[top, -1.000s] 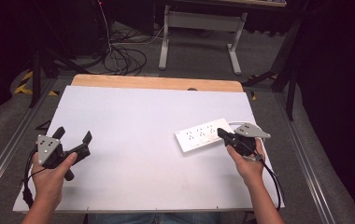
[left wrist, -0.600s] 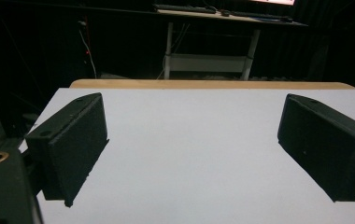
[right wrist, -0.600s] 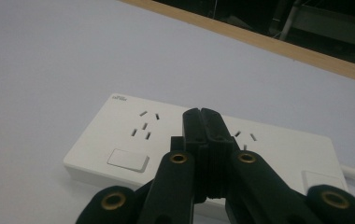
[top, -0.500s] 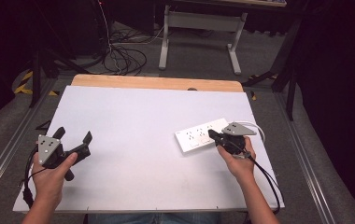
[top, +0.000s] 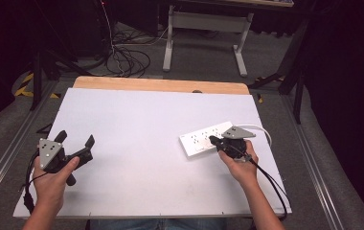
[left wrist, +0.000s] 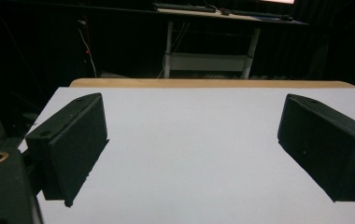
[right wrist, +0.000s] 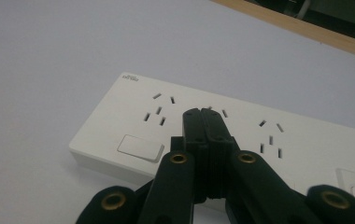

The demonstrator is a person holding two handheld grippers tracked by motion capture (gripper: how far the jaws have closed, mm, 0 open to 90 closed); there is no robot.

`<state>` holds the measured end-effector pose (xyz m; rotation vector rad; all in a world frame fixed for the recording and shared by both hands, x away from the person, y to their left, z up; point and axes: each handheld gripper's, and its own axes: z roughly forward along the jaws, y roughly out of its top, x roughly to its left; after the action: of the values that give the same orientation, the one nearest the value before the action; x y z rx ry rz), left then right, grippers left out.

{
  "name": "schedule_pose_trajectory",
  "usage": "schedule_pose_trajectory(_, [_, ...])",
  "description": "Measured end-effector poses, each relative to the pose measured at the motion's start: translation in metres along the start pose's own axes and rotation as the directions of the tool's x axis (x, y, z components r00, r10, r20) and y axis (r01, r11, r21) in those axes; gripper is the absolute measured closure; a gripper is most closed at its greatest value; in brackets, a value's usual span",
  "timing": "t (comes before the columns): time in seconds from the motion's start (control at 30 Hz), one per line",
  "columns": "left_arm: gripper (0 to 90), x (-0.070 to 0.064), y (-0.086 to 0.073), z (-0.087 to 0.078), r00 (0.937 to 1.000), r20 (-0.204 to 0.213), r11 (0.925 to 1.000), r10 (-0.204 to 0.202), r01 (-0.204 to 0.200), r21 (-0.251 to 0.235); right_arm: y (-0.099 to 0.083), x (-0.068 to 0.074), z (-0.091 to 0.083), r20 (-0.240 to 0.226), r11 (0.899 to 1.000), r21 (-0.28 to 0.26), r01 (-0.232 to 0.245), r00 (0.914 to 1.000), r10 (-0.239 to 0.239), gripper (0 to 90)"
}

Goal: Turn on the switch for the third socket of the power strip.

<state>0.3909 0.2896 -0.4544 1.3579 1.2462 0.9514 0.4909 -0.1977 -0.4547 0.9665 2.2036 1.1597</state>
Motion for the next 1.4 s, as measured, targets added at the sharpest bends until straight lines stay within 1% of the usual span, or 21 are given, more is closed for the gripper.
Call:
schedule_pose_trajectory(0.1, [8.8, 0.0, 0.0, 0.0, 1.0, 0.0, 1.0, 0.002, -0.002, 0.0, 0.001, 0.0, 0.002, -0.006, 1.0, 0.002, -0.004, 1.0, 0.004, 90.0])
schedule_pose_trajectory(0.2, [8.8, 0.0, 0.0, 0.0, 1.0, 0.001, 1.0, 0.003, -0.003, 0.002, 0.001, 0.001, 0.004, -0.013, 1.0, 0.011, 0.001, 0.9999, -0.001, 90.0])
schedule_pose_trajectory(0.23, [8.8, 0.0, 0.0, 0.0, 1.0, 0.001, 1.0, 0.003, -0.003, 0.002, 0.001, 0.001, 0.004, -0.015, 1.0, 0.021, 0.004, 0.9999, -0.004, 90.0])
schedule_pose_trajectory(0.77, [8.8, 0.0, -0.001, 0.001, 1.0, 0.001, 0.9999, 0.004, -0.004, 0.01, 0.001, 0.003, 0.008, -0.036, 0.999, 0.047, 0.025, 0.9991, -0.024, 90.0])
schedule_pose_trajectory(0.83, [8.8, 0.0, -0.001, 0.001, 1.0, 0.001, 1.0, 0.002, -0.002, 0.009, 0.002, 0.004, 0.01, -0.041, 0.999, 0.049, 0.023, 0.999, -0.021, 90.0])
schedule_pose_trajectory(0.97, [8.8, 0.0, 0.0, 0.001, 1.0, 0.002, 0.9999, 0.005, -0.005, 0.01, 0.003, 0.006, 0.012, -0.047, 0.998, 0.058, 0.037, 0.9983, -0.034, 90.0])
schedule_pose_trajectory(1.4, [8.9, -0.001, -0.001, 0.001, 0.9999, 0.003, 0.9999, 0.01, -0.01, 0.011, 0.0, 0.009, 0.018, -0.053, 0.994, 0.086, 0.063, 0.9969, -0.059, 90.0])
